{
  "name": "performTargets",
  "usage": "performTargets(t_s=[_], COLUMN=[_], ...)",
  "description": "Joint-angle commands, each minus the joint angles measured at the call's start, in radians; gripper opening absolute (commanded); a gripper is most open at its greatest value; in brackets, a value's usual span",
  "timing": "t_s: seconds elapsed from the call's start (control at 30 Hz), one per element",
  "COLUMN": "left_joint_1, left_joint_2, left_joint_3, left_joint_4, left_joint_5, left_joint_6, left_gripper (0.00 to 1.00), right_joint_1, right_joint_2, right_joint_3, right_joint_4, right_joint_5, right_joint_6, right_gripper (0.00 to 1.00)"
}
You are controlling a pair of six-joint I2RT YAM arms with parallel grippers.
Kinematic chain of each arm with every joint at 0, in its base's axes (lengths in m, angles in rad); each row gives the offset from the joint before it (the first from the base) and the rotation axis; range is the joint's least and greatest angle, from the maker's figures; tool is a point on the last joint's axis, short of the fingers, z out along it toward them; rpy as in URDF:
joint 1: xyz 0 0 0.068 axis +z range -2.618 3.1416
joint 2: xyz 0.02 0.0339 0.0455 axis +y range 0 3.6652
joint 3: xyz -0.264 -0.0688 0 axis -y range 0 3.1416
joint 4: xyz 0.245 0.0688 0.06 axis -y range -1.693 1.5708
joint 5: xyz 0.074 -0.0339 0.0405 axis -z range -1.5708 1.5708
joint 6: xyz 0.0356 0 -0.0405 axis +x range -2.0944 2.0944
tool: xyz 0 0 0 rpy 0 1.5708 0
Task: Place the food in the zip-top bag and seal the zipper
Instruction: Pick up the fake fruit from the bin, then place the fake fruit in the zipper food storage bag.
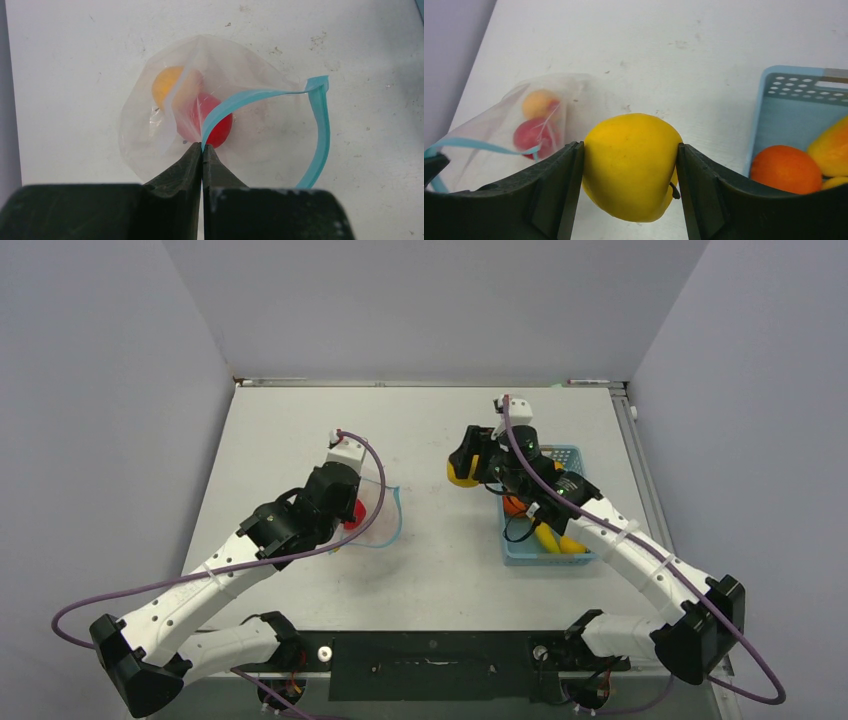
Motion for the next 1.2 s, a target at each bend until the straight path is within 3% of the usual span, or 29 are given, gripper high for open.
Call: performTargets(t_s=[0.0,0.3,0.47,1.17], left_joint_1=[0.009,0.016,0.017,0.019], left_joint_2=[-0.017,-0.009,-0.017,-0.045], left_joint_3=[0.008,0.004,0.005,0.001], left_joint_4=[0.048,0.053,0.053,0.072], left_joint_5=[-0.007,0.002,0.011,0.046], left_joint_6=[-0.002,-0.002,-0.006,-0.003], left_gripper=[0.0,0.0,0.0,0.0], right_joint_1=[0.072,0.236,0.327,0.4], right_joint_2=[-0.024,0.061,0.122,0.425], right_joint_3=[0.005,0.005,0.017,0.102], right_joint_4=[0.071,0.198,0.272,0.503], right_joint_5=[-0.102,-0.193,-0.164,-0.073], right_joint_6=[0.015,0.061,0.065,0.167], right_gripper=[0.29,0.29,0.29,0.28])
